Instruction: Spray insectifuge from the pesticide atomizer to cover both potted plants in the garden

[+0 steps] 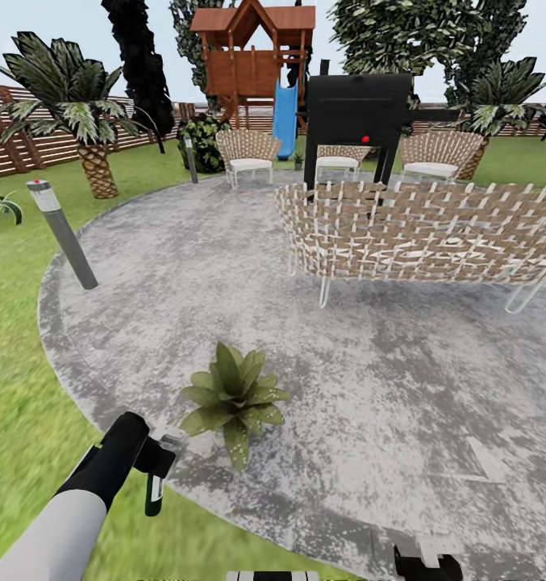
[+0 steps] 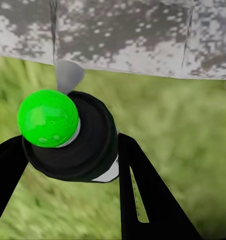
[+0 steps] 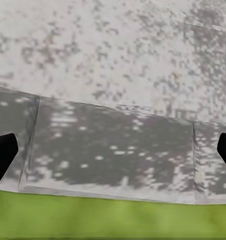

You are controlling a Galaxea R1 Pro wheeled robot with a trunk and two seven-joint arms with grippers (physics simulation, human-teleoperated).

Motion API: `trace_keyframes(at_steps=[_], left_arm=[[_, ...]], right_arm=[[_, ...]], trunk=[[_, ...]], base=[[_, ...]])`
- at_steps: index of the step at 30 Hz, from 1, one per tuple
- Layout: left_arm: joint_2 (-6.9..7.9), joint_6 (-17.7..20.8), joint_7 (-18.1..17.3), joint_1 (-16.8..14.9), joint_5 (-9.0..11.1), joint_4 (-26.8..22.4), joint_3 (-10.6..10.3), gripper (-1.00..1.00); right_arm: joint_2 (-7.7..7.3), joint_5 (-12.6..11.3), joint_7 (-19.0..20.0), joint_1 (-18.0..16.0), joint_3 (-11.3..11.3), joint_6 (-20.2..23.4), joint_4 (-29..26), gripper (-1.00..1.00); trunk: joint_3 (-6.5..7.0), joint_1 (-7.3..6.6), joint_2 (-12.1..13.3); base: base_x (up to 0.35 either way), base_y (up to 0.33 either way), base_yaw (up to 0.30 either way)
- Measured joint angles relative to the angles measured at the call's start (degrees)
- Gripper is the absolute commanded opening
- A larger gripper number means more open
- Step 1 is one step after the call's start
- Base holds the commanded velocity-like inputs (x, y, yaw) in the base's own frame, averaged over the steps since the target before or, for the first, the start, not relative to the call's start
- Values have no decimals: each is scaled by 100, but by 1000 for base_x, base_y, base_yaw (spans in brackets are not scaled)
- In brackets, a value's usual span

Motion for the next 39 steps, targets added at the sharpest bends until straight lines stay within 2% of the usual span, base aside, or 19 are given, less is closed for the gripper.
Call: trace_keyframes(at_steps=[13, 26, 39], left_arm=[[-2, 1, 0, -2, 6, -6, 0, -100], [-2, 3, 0, -1, 3, -7, 0, -100], [-9, -5, 0, -2, -4, 14, -10, -100]], right_arm=[[4, 0, 0, 2, 0, 2, -1, 100], [5, 0, 2, 1, 0, 2, -2, 100], [3, 0, -2, 1, 1, -1, -1, 100]], trunk=[[0, -1, 0], [0, -1, 0], [0, 0, 0]], base=[[24, 287, -280], [-33, 261, -28], [3, 44, -267]])
